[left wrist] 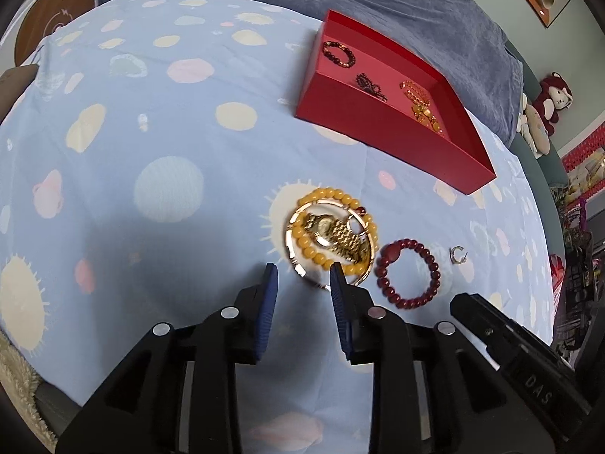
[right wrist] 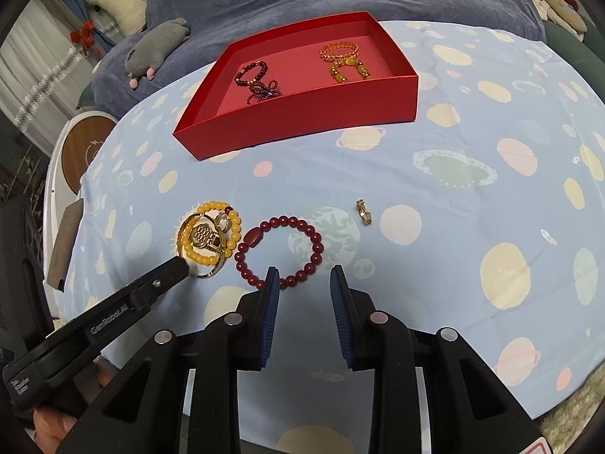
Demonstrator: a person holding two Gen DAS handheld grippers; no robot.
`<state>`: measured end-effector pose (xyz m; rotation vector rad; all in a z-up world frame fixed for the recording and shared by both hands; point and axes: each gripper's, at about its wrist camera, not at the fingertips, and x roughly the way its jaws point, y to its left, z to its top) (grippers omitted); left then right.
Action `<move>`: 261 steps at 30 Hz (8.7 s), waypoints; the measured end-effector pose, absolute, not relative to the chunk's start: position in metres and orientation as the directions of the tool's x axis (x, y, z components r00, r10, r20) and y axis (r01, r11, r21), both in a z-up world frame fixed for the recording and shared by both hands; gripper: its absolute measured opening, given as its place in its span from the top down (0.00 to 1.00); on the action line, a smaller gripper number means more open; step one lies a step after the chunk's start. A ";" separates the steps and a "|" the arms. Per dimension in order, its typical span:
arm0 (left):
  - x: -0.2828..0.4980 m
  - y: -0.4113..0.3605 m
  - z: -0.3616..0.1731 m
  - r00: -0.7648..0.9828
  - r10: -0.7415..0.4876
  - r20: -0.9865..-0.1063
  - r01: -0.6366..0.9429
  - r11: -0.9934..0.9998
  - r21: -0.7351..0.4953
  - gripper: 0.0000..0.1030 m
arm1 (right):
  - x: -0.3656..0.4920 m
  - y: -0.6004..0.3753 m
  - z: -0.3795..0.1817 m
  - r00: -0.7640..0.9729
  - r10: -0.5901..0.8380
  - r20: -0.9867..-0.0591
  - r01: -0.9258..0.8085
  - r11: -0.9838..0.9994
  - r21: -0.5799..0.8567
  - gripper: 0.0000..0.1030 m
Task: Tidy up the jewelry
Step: 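Grasp the red bead bracelet with the right tool and lift it, then grasp the thin gold bangle with the left tool while the right tool holds the red bracelet, then carry both bracelets into the red tray and open both tools, then move both open tools back to the yellow bead bracelet and watch, then grasp the gold link watch with the left tool, then grasp the yellow bead bracelet with the right tool while the left tool holds the watch, then carry the watch and yellow bracelet up into the red tray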
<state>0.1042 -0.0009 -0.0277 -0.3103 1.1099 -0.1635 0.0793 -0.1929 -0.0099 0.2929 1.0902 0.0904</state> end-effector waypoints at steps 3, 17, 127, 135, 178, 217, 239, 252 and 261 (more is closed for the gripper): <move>0.110 -0.011 -0.030 0.458 -0.244 -0.855 0.003 0.962 -0.273 0.75 | 0.082 -0.194 -0.011 0.459 0.214 -0.862 0.072 0.958 0.277 0.73; 0.100 0.001 -0.031 0.448 -0.255 -0.857 0.023 0.961 -0.274 0.98 | 0.103 -0.188 -0.027 0.447 0.188 -0.874 0.062 0.969 0.240 0.73; 0.100 0.001 -0.022 0.444 -0.218 -0.869 -0.037 0.965 -0.260 0.58 | 0.078 -0.215 -0.021 0.484 0.190 -0.854 0.122 0.952 0.281 0.81; 0.115 -0.023 -0.012 0.458 -0.246 -0.854 -0.013 0.959 -0.283 0.46 | 0.075 -0.226 -0.026 0.479 0.182 -0.859 0.152 0.946 0.286 0.81; 0.105 -0.010 -0.023 0.447 -0.260 -0.856 0.013 0.958 -0.285 0.71 | 0.072 -0.199 -0.020 0.474 0.238 -0.847 0.090 0.944 0.316 0.81; 0.082 0.049 0.025 0.534 -0.311 -0.787 -0.033 0.922 -0.387 0.89 | 0.112 -0.117 -0.036 0.428 0.261 -0.866 -0.077 0.965 0.252 0.89; 0.104 0.016 0.059 0.555 -0.356 -0.751 0.058 0.918 -0.393 0.89 | 0.092 -0.202 0.039 0.566 0.260 -0.782 0.016 0.945 0.326 0.93; 0.205 -0.033 0.107 0.600 -0.407 -0.688 0.170 0.906 -0.388 0.89 | 0.187 -0.228 0.087 0.644 0.275 -0.714 -0.020 0.939 0.344 0.93; 0.288 -0.056 0.091 0.604 -0.406 -0.686 0.167 0.906 -0.389 0.89 | 0.277 -0.228 0.067 0.636 0.316 -0.704 -0.012 0.916 0.400 0.93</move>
